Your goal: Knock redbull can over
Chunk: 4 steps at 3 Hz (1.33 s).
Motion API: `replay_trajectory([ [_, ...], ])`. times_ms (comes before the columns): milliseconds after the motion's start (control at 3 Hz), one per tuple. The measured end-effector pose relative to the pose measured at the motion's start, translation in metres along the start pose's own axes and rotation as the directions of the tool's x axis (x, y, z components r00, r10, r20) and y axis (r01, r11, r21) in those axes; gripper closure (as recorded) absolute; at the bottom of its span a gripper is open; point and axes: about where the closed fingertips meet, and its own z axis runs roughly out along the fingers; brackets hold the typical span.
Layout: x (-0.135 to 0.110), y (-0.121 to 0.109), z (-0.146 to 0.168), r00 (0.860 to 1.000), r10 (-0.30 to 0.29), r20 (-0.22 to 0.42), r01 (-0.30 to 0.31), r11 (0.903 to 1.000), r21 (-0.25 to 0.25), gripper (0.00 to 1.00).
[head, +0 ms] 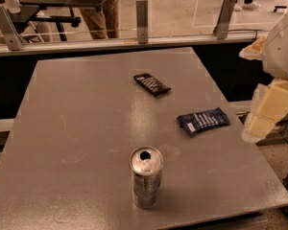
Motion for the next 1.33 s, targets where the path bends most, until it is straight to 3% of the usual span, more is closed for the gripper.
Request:
replay_trajectory([
  [333,-0.025,0.023,0.009,0.993,-0.034,0.112,0.038,0.9988,-0.031,0.00],
  [667,-0.065,0.060,0.023,0.957,-0.079,0.280,0.109,0.9895,-0.094,0.00],
  [1000,-0.091,0.084,0.031,0.914,-0.088,0.396,0.152,0.9792,-0.134,0.00],
  [1333,-0.122,0.118,0.047,0.860,-0.099,0.500,0.216,0.9596,-0.181,0.00],
])
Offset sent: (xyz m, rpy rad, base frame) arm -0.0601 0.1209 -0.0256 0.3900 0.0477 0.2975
